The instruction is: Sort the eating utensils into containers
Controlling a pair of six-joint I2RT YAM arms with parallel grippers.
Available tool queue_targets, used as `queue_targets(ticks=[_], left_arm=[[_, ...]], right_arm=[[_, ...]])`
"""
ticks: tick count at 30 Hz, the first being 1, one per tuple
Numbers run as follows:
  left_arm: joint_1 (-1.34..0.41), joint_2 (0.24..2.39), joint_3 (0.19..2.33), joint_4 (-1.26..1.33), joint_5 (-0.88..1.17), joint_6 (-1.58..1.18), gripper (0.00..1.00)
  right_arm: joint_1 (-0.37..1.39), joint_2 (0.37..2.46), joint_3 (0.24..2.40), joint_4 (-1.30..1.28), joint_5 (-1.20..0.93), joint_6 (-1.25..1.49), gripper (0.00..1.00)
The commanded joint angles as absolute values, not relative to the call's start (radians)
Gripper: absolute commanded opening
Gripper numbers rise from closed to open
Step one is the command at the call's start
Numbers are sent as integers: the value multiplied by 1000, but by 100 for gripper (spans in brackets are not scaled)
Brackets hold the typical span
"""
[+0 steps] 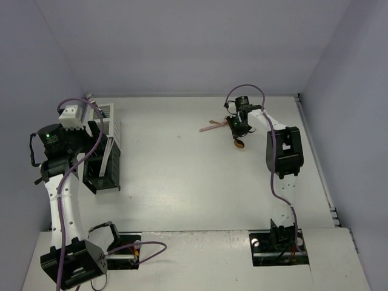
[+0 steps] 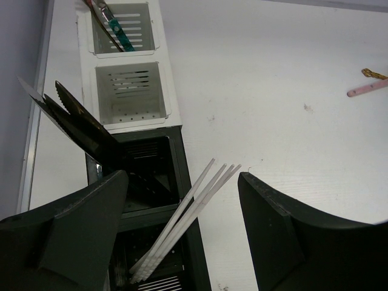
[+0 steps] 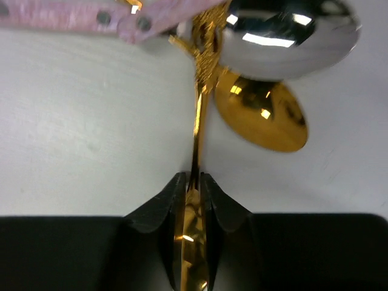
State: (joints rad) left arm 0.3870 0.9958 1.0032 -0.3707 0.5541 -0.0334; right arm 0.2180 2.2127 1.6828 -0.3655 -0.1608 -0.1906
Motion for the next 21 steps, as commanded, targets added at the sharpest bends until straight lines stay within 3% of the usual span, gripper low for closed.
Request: queue_targets(ticks=[1, 5, 11, 18, 21], left_arm=[[385, 976, 1069, -342, 574, -25, 70], [385, 967, 1071, -353, 576, -23, 70], [385, 958, 1069, -365, 618, -5, 70], [367, 925, 1034, -360, 1005, 199, 70], [257, 902, 1023, -363, 988, 287, 70]], right_arm=[[228, 2149, 1523, -512, -171, -231, 10], [229, 2056, 1450, -567, -212, -232, 0], [244, 1910, 1359, -666, -276, -250, 0], [315, 1797, 1363, -713, -413, -307, 0], [329, 1817, 1414, -718, -564, -284, 0]])
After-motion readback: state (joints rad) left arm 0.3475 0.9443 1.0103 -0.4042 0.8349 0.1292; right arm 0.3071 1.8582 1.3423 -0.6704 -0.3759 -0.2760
